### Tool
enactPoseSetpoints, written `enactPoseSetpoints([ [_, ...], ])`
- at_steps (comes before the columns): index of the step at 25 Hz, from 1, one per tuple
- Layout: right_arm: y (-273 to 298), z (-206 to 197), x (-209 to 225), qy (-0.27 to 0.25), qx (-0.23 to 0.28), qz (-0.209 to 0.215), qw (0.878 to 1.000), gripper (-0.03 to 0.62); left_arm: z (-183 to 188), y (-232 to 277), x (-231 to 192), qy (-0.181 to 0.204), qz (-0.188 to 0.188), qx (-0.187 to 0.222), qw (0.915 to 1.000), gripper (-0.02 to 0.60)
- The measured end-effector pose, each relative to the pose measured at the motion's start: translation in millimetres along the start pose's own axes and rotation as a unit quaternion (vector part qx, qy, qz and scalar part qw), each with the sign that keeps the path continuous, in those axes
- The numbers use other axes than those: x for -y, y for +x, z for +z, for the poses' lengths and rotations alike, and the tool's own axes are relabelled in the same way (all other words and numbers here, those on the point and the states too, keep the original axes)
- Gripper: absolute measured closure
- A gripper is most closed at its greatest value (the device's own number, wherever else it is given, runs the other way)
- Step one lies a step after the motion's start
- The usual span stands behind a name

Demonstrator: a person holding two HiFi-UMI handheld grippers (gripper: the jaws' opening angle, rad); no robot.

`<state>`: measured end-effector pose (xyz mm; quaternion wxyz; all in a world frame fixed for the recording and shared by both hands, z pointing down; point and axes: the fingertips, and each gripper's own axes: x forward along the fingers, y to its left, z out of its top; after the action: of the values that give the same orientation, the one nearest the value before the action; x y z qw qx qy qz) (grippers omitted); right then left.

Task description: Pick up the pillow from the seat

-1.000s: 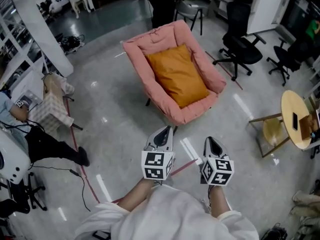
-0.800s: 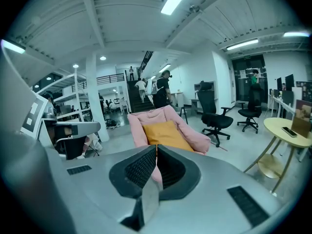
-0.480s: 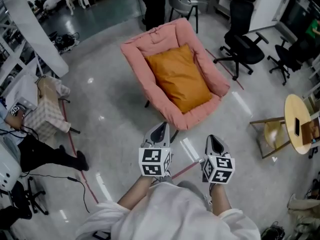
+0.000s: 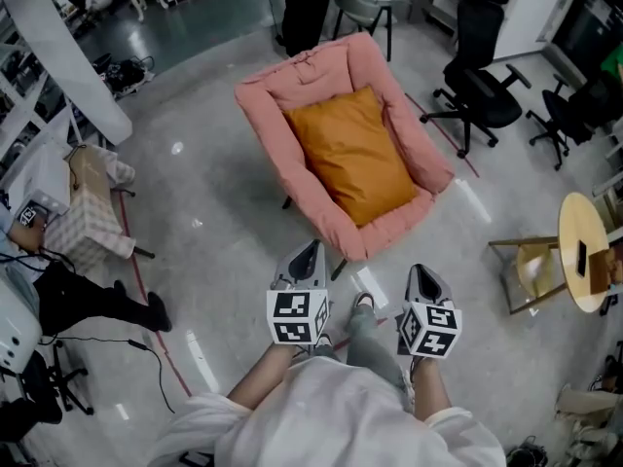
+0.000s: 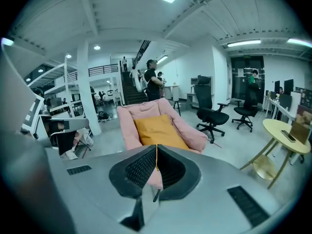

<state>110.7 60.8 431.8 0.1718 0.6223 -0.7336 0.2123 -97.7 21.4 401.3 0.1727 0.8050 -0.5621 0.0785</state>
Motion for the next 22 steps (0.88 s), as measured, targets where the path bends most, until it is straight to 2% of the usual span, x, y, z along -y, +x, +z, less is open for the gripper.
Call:
enactPoseSetpoints([
  [5, 31, 5, 16, 0.014, -0.007, 0.006, 1.0, 0.563, 6, 25, -9, 0.008, 0.019, -0.006, 0.9998, 0.572],
  [11, 80, 39, 38, 0.007, 0.0, 0.022, 1.0, 0.563, 27, 71, -17, 0.016, 0.051, 0.004, 0.9986, 0.572],
  [18, 138, 80, 75, -0.003, -0.005, 0.035, 0.999, 0.563, 50, 126, -15, 0.006, 0.068, 0.015, 0.9976, 0.572],
  [22, 171, 102, 88, -0.008, -0.008, 0.053, 0.999, 0.563, 54, 159, -21, -0.007, 0.086, 0.002, 0.9963, 0.572],
])
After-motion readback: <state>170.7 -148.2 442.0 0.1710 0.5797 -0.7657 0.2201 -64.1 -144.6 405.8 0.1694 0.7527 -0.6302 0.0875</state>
